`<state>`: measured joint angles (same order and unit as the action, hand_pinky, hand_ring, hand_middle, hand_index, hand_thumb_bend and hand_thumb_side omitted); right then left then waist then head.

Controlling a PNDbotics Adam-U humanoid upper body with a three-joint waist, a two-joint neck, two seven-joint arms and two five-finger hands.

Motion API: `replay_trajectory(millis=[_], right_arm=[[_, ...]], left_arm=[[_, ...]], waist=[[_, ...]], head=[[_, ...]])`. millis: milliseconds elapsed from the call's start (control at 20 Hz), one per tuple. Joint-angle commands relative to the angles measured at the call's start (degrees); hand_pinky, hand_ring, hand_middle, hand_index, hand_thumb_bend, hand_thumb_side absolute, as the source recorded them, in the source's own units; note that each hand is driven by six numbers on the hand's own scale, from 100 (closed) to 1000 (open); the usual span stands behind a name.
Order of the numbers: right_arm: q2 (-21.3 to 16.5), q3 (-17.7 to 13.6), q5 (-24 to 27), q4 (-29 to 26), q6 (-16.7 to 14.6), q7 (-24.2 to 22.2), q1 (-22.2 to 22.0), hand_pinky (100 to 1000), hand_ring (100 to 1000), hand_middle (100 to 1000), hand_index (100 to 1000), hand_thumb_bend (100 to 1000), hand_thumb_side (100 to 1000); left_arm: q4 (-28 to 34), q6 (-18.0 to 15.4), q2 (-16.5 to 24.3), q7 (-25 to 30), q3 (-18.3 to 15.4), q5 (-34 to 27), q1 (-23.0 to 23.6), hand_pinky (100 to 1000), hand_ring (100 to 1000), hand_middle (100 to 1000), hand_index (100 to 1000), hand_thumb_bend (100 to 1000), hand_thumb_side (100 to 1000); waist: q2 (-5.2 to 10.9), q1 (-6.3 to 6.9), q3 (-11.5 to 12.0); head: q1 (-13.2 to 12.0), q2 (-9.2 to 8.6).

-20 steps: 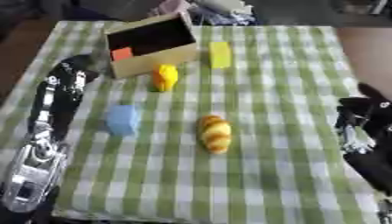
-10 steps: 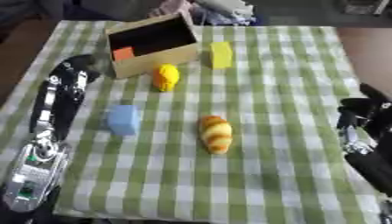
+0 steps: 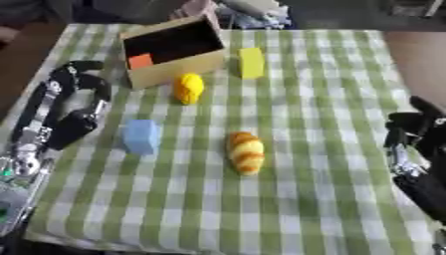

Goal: Pick up objects on the table and place them in the box.

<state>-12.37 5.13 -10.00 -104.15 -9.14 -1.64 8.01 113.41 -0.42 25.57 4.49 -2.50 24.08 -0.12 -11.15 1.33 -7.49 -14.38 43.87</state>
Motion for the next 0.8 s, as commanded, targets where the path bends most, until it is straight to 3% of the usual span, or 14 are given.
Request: replay_trajectory(millis=[50, 400, 550, 800], right_arm=[[-1.02, -0.13, -0.15, -0.44, -0.13, -0.32, 0.19, 678, 739, 710, 936, 100, 470], [-1.23, 0.11, -0.17, -0.37, -0.13, -0.72, 0.14, 678, 739, 710, 936, 100, 470], [-1.33, 0.21, -0.14, -0.37, -0.12, -0.84, 0.14, 678, 739, 710, 936, 100, 470], [-1.41, 0.42, -0.07, -0.36, -0.14, -1.05, 0.20, 678, 739, 710, 936, 100, 470]], left_arm=[[1.18, -0.33, 8.06, 7.18, 0.19, 3.49, -0.02, 779, 730, 768, 858, 292, 444], [1.18, 0.36, 20.79, 15.91, 2.79, 6.27, -3.30, 779, 742, 774, 872, 444, 426], [1.18, -0.18, 24.60, 19.02, 4.34, 6.19, -4.91, 782, 749, 779, 875, 532, 438], [1.18, -0.60, 28.81, 24.35, 6.68, 5.74, -7.63, 785, 756, 786, 879, 603, 462]], waist=[[1.39, 0.91, -0.17], [1.40, 1.14, -0.69], [1.39, 1.22, -0.94], [1.44, 1.39, -1.26]], head=[[0.20, 0.25], [-0.17, 0.25], [-0.38, 0.25], [-0.70, 0.25]])
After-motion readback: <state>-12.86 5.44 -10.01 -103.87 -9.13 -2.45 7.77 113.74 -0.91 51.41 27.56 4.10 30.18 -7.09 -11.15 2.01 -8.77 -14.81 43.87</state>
